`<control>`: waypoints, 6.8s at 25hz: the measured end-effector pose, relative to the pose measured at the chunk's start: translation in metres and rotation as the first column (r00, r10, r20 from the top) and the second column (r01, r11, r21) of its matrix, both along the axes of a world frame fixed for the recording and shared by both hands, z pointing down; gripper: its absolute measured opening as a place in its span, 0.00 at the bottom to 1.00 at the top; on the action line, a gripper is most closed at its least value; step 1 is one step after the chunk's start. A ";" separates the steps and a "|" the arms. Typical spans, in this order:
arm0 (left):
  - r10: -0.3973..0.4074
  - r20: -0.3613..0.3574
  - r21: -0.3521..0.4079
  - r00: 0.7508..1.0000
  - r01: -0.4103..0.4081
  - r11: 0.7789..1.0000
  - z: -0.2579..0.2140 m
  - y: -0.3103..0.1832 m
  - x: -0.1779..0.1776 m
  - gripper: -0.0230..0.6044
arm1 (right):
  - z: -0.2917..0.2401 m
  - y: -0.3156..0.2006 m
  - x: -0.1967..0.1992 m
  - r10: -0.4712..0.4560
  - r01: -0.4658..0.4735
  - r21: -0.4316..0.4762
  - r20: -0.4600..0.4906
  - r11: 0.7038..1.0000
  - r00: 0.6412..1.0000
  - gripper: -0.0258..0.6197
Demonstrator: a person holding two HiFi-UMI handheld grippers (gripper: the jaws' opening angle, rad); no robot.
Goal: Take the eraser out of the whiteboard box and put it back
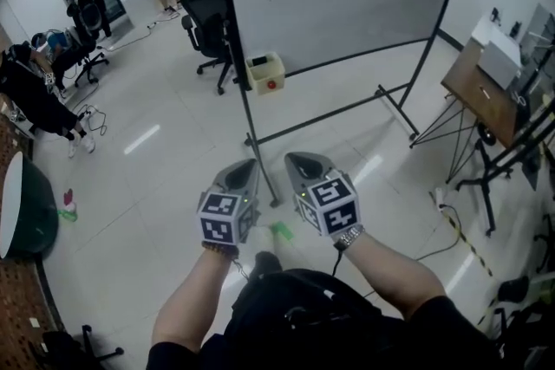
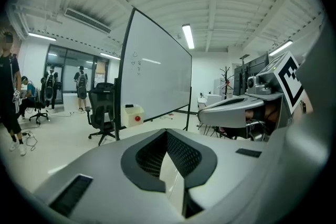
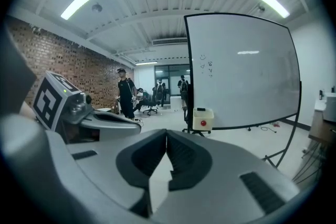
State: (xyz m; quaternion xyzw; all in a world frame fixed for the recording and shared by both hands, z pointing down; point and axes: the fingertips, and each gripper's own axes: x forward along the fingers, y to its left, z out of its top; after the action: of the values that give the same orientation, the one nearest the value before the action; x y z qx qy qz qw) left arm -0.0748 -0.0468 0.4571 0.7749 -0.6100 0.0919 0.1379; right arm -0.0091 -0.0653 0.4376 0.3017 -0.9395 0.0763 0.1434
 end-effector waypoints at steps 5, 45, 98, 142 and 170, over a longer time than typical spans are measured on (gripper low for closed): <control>0.010 -0.014 0.002 1.000 -0.010 1.000 0.002 -0.043 -0.017 0.04 | 0.000 -0.041 -0.018 0.012 -0.012 0.001 -0.010 1.000 1.000 0.09; 0.132 -0.047 -0.040 0.990 -0.134 0.990 0.035 -0.303 -0.173 0.04 | 0.053 -0.340 -0.177 0.204 -0.216 -0.077 -0.147 0.973 0.968 0.48; 0.107 -0.061 -0.046 0.992 -0.110 0.993 0.041 -0.310 -0.198 0.04 | 0.068 -0.395 -0.182 0.310 -0.332 -0.091 -0.191 0.939 0.931 0.45; 0.091 -0.017 -0.019 0.996 -0.092 0.996 0.006 -0.235 -0.093 0.04 | -0.020 -0.292 -0.092 0.240 -0.240 0.006 -0.035 0.971 0.970 0.44; 0.013 0.068 -0.030 0.998 -0.011 0.999 0.000 -0.109 0.012 0.04 | -0.021 -0.156 -0.001 0.100 -0.099 -0.022 0.016 0.995 0.995 0.44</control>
State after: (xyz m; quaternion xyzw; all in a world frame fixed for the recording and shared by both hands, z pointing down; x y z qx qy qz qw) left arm -0.0632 -0.1554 0.4573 0.7726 -0.6085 0.1282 0.1280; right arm -0.0097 -0.2212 0.4164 0.3460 -0.9236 0.0959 0.1343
